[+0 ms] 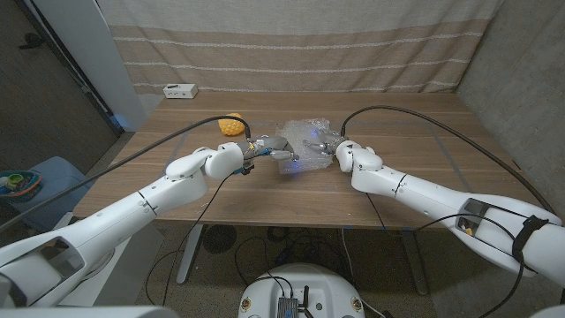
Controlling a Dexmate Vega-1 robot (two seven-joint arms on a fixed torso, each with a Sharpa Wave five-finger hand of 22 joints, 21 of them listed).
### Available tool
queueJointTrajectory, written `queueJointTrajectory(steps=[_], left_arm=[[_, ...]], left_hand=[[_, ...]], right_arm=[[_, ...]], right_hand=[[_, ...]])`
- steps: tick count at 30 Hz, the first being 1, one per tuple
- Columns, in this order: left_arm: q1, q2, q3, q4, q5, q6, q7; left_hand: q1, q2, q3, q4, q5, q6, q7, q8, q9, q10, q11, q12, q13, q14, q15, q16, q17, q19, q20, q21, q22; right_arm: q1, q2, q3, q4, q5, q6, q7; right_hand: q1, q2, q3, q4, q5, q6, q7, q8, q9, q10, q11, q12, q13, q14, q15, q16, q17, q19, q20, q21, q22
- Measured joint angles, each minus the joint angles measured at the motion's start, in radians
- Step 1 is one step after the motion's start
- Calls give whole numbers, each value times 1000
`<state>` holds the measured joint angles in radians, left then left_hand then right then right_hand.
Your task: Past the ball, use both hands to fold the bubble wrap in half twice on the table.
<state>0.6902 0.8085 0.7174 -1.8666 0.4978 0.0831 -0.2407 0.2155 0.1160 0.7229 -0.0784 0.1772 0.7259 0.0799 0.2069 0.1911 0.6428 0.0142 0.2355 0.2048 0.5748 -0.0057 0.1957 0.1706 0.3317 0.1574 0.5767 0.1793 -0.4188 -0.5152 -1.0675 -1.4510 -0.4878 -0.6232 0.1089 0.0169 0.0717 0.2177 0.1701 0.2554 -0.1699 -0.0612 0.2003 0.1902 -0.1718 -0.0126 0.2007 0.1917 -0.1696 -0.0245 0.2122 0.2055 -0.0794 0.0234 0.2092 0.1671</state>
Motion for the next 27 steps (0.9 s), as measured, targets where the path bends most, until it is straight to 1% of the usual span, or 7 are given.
queueJointTrajectory(steps=[3, 8, 12, 16, 18, 20, 27], left_arm=[[5, 1, -2, -6, 1, 0, 2], [11, 4, -6, -14, 4, 7, 8], [18, 6, -11, -21, 5, 11, 14], [27, 8, -20, -27, 5, 12, 23], [35, 8, -27, -31, 4, 12, 45], [44, 8, -37, -32, 3, 12, 49], [97, -12, -94, -16, -64, -17, 186]], left_hand=[[0, 0, 0, 0, 0, 0, 0, 0, 2, 0, 0, -8, 0, 0, 0, 0, 0, -3, 3, -4, 0], [0, 0, 0, 0, 0, 0, 0, -4, 2, 0, 0, -8, 0, 0, 0, 0, 0, -11, 11, -4, 0], [0, 0, 0, 0, 0, 0, 0, -4, 2, 0, 0, -8, 0, 0, 0, -4, 0, -16, 16, -11, 0], [-5, -5, 0, 0, 0, 0, 0, -4, 2, -2, 2, -8, 0, 0, 0, -4, 0, -25, 25, -12, 0], [-5, -5, 0, 0, 0, 0, 0, -5, 2, -3, 3, -14, 0, 0, 0, -4, 0, -26, 26, -19, 0], [-5, -5, 3, -3, 0, -3, 1, -10, 2, -8, 7, -16, 0, 0, 0, -4, 1, -28, 24, -19, 0], [-8, -2, 4, -12, 0, -116, -24, -36, -1, -88, 4, -43, 0, -43, 21, -7, 9, -59, 41, -41, 5]], right_arm=[[-13, -6, 8, -11, -3, 31, -67], [-76, -27, 57, -50, -4, 93, -173], [-119, -36, 100, -69, -4, 157, -282], [-144, -41, 127, -84, 2, 205, -360], [-175, -46, 162, -103, 7, 227, -394], [-194, -49, 184, -116, 15, 251, -425], [-247, -58, 251, -150, 57, 322, -491]], right_hand=[[22, 11, 15, -15, 0, 13, -7, 7, -4, 0, 0, 7, -1, 2, 2, 6, -8, 57, 17, 16, 3], [59, 25, 42, -34, 0, 60, -23, 15, -4, 0, 0, 15, -1, 6, 5, 19, -10, 124, 12, 31, 7], [82, 38, 68, -47, -3, 97, -32, 15, -4, 27, -7, 23, -1, 55, 3, 29, -15, 170, 12, 31, 5], [93, 41, 77, -54, -7, 120, -35, 23, -4, 47, -8, 25, -1, 74, 4, 29, -15, 183, 12, 35, 5], [101, 48, 82, -60, -8, 133, -39, 23, -4, 63, -8, 29, -1, 88, 5, 32, -15, 193, 14, 35, 5], [105, 44, 86, -56, -12, 142, -37, 23, -4, 70, -9, 32, -1, 90, 3, 32, -15, 196, 14, 35, 5], [111, 51, 95, -64, -16, 165, -36, 30, -4, 85, -5, 32, -1, 97, 7, 32, -14, 208, 13, 35, 7]])
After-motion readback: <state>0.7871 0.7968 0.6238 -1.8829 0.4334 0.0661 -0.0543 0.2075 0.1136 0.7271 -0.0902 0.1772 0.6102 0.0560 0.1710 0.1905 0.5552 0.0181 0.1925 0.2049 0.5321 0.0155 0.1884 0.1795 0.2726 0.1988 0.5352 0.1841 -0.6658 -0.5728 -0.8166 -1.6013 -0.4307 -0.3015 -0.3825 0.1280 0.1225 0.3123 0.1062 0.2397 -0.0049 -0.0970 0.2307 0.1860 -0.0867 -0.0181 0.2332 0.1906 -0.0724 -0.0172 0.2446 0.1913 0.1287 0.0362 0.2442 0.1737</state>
